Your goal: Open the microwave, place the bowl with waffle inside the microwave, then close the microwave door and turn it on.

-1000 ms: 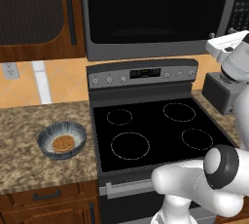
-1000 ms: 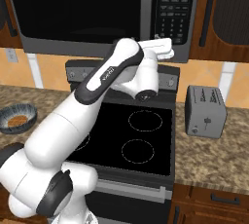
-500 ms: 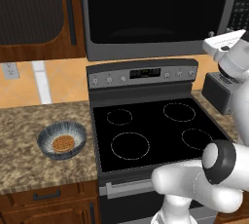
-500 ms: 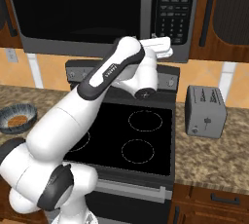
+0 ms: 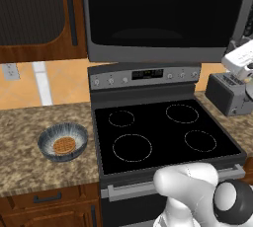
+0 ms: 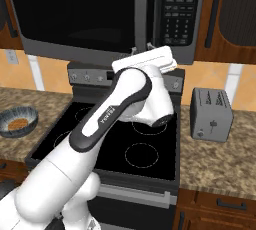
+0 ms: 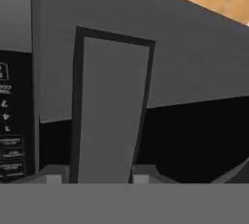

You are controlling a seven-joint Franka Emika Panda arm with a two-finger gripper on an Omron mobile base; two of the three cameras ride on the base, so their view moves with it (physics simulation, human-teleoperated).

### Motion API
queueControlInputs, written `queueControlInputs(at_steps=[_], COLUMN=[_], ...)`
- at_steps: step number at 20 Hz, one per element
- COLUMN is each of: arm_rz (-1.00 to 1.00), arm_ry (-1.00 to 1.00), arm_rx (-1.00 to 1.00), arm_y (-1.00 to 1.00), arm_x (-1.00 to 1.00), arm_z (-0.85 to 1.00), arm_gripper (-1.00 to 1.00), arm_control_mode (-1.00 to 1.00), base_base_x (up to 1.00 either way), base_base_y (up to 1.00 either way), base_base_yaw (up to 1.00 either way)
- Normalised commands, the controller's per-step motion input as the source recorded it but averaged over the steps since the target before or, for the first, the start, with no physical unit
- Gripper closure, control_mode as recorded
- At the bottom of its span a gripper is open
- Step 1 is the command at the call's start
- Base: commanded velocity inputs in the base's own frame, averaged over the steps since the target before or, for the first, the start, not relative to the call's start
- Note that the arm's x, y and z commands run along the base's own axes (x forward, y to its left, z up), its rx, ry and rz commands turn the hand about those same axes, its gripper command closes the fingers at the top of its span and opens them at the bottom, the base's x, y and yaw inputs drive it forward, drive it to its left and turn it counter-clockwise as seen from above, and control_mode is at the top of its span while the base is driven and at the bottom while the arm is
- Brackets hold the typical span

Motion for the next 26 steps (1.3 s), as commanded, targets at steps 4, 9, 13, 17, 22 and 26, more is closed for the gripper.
queueControlInputs(at_steps=[4, 9, 13, 17, 22, 26], arm_rz=[0.27, 0.12, 0.24, 0.18, 0.08, 0.28], arm_ry=[-0.1, -0.19, -0.16, 0.04, 0.07, -0.25], arm_rx=[-0.18, -0.2, 0.0, -0.07, -0.21, -0.36], arm_y=[0.15, 0.26, -1.0, -0.84, -0.1, 0.3], arm_x=[-1.0, -1.0, -0.67, 0.45, 1.0, 0.42], arm_z=[-0.2, -0.29, -0.12, -0.53, -0.42, 0.0], arm_gripper=[1.0, -1.0, -1.0, -1.0, -1.0, -1.0], arm_control_mode=[-1.0, -1.0, -1.0, -1.0, -1.0, -1.0], base_base_x=[0.0, 0.0, 0.0, 0.0, 0.0, 0.0], base_base_y=[0.0, 0.0, 0.0, 0.0, 0.0, 0.0], base_base_yaw=[0.0, 0.0, 0.0, 0.0, 0.0, 0.0])
